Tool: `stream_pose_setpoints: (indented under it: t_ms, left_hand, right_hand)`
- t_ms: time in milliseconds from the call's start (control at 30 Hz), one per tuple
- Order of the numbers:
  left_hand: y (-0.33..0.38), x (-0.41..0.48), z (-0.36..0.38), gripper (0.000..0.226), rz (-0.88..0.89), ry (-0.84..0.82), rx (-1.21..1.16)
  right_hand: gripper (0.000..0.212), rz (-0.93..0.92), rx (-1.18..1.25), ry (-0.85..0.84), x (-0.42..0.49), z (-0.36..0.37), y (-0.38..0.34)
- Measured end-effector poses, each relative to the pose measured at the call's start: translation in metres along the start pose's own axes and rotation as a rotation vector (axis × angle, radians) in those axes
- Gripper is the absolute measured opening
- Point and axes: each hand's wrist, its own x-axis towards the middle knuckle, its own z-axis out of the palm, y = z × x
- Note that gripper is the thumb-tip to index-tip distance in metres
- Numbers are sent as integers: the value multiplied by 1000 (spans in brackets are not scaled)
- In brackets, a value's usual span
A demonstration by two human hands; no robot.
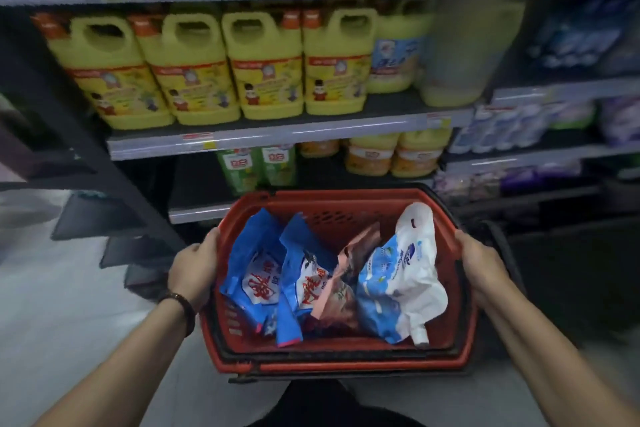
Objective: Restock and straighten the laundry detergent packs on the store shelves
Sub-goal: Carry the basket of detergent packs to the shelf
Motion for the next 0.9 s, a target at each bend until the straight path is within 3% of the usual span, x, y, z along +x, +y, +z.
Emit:
stream_pose_setpoints:
  t_ms: [100,300,467,567,667,733,900]
  left_hand:
    - [33,13,46,69,15,-143,-7]
    - [88,41,175,86,90,-385,50]
    - [143,-43,269,53,173,-541,112]
    - [162,-85,328,51,194,-557,158]
    - [186,-134,383,46,204,-608,169]
    - [205,-154,424,52,196,-637,180]
    - [241,-162,541,81,213,-720,265]
  right_hand:
    - [74,79,81,84,13,-48,21]
    - [85,236,246,259,95,-135,129]
    - [84,307,285,356,102,-201,153]
    - [74,302,294,376,116,-245,163]
    - [84,331,344,392,149,-288,188]
    - [89,372,381,412,172,-318,200]
    - [76,449,433,488,218,-387,209]
